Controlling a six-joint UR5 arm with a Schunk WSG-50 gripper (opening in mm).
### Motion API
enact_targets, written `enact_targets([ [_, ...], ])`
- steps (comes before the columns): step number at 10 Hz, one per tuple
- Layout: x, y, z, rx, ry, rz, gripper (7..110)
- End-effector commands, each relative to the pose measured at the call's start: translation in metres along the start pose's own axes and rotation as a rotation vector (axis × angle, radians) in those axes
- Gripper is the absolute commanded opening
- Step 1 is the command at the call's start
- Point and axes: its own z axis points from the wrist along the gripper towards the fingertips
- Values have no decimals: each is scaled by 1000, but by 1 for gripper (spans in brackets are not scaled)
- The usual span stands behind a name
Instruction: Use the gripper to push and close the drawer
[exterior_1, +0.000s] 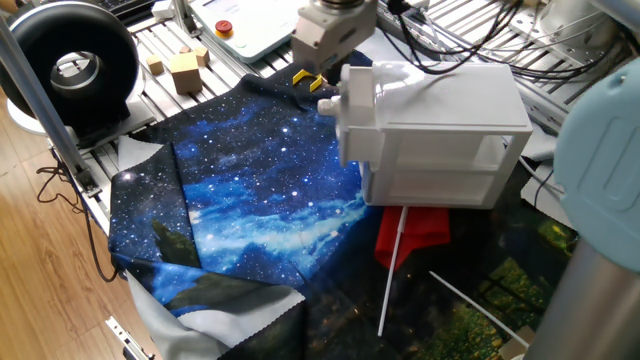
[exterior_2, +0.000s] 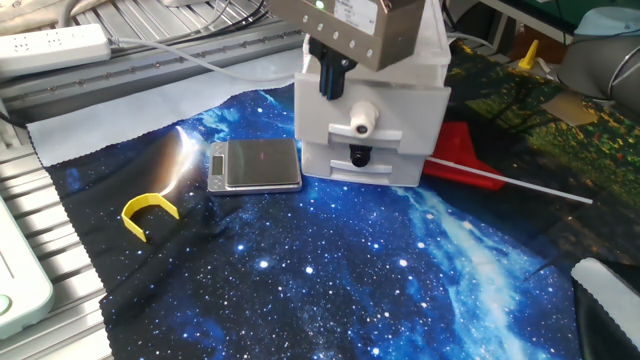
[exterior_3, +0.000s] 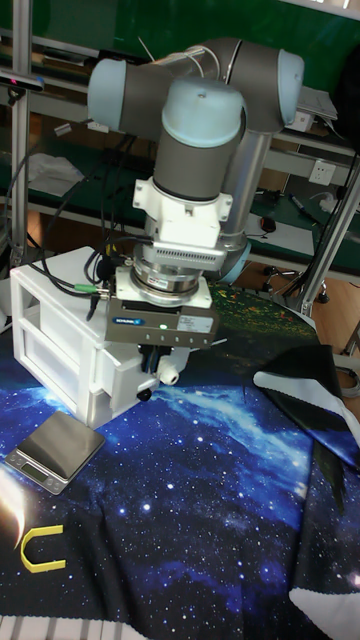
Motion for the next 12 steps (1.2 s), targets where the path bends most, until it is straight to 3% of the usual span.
enact_targets([
  [1, 29, -9, 2, -16, 35, -20, 7],
  [4, 48, -17, 2, -1, 84, -52, 7],
  [8, 55, -18, 1, 5, 115, -96, 7],
  [10, 45, -8, -2, -22, 101, -71, 7],
  [12, 15, 15, -16, -51, 56, -19, 7],
])
